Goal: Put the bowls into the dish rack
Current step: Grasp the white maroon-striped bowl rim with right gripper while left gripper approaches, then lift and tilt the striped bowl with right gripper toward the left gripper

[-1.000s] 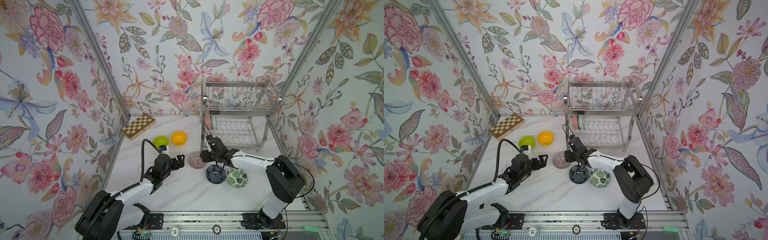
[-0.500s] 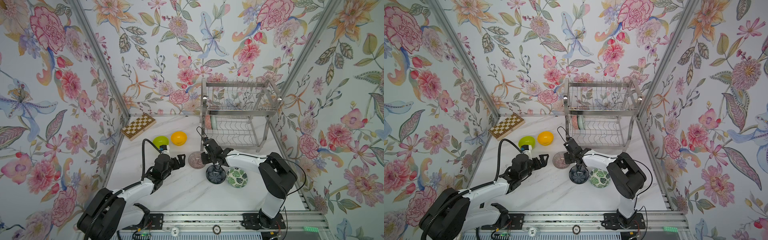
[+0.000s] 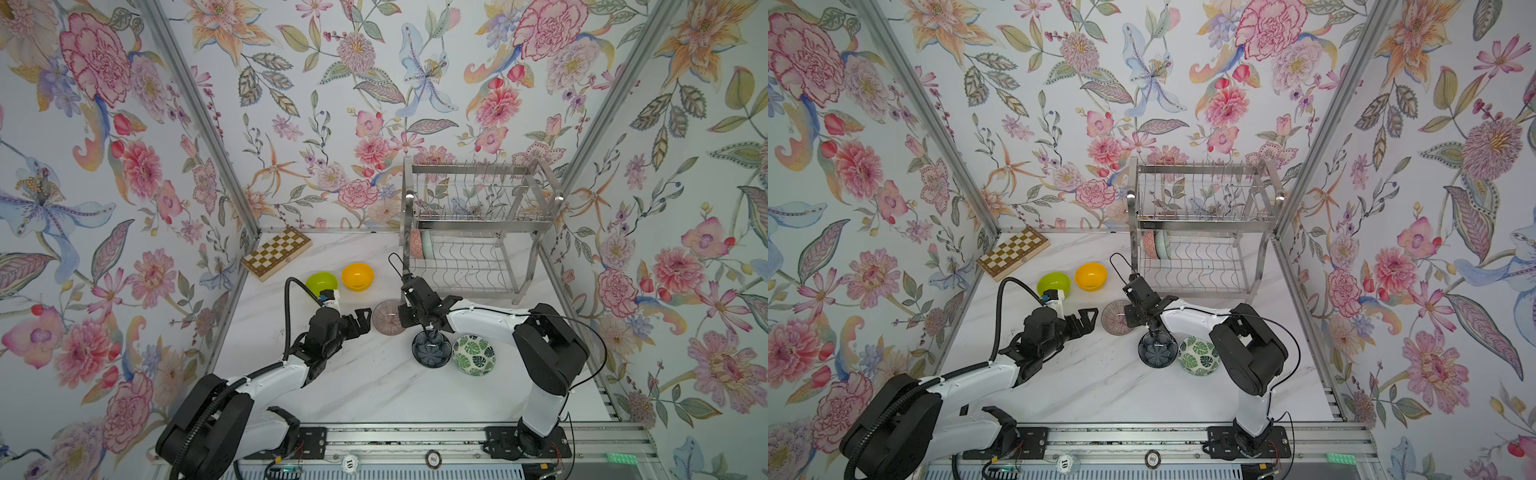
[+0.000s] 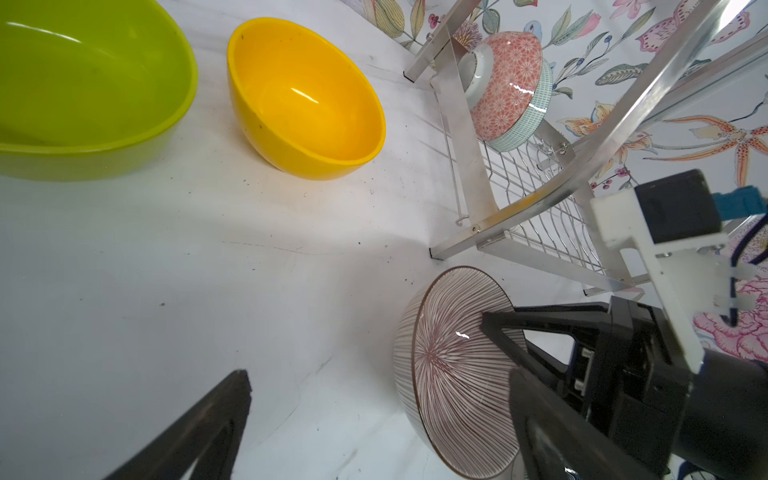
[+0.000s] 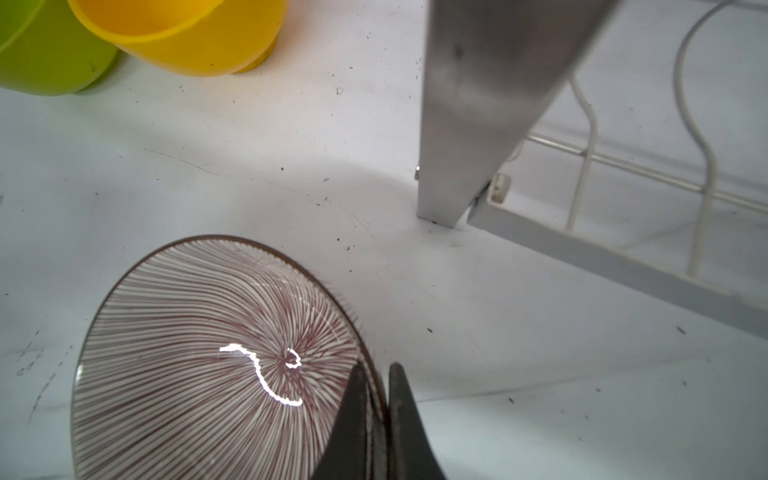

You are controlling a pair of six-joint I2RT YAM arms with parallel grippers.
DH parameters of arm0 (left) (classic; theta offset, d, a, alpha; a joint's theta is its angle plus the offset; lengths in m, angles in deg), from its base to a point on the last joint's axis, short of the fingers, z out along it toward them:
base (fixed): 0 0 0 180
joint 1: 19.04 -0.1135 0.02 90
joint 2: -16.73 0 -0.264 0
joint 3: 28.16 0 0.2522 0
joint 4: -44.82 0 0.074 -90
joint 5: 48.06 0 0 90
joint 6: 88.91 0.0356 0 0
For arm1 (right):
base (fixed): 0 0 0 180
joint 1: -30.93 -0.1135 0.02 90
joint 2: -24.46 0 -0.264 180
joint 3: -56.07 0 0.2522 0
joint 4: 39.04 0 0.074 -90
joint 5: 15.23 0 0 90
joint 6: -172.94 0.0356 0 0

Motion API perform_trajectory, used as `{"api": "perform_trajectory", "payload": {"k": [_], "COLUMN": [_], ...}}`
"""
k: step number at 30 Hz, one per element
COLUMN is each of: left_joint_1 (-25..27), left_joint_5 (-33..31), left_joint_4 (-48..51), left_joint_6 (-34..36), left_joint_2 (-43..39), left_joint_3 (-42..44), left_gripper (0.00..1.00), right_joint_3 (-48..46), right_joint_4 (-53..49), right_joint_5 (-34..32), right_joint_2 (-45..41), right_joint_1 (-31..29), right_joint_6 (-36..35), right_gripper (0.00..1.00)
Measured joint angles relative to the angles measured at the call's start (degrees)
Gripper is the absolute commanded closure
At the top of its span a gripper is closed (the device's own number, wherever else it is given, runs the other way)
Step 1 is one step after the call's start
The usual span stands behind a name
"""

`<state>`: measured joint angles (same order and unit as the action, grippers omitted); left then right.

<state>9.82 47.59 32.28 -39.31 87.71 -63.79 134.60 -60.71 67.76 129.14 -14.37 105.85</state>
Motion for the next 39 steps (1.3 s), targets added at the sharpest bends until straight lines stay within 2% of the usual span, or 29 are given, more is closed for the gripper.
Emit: {"api": "perform_trajectory", "payload": {"k": [4, 13, 20, 25, 28, 32, 35, 39], "left_joint_1": [0.0, 0.0, 0.0, 0.4, 2.4, 8.6, 13.6, 16.8], "left_joint_5": [0.2, 2.3, 4.6, 7.4, 7.5, 5.8, 3.3, 0.5], "left_joint_4": [-0.4, -3.1, -7.4, -11.2, -13.0, -13.9, -13.9, -14.9], "left_joint_6": [0.0, -0.2, -0.8, -2.0, -2.1, -0.8, 1.4, 2.5], "left_joint_2": [0.0, -0.6, -3.3, -2.3, -0.3, 3.3, 7.2, 12.5], "left_joint_3": [0.0, 0.1, 0.3, 0.2, -0.7, -4.2, -8.9, -13.8], "left_gripper": [0.01, 0.01, 0.01, 0.01, 0.01, 0.01, 0.01, 0.04], "right_joint_3": [-2.1, -12.6, -22.6, -29.5, -33.7, -39.8, -43.1, -44.3], "right_joint_4": [2.1, 8.9, 24.9, 40.0, 49.2, 60.7, 65.5, 68.3], "right_joint_5": [-1.9, -9.0, -14.1, -18.1, -21.5, -25.1, -26.7, -27.2], "right_joint_2": [-1.4, -10.7, -19.3, -21.1, -21.1, -21.2, -22.6, -25.9], "right_joint_1": [-0.3, -0.4, -0.4, -0.3, 0.0, 1.3, 2.9, 4.5], "right_joint_6": [0.0, -2.7, -10.1, -15.8, -18.5, -19.7, -19.6, -18.7], "right_gripper": [1.00, 1.00, 1.00, 1.00, 1.00, 1.00, 1.00, 1.00]}}
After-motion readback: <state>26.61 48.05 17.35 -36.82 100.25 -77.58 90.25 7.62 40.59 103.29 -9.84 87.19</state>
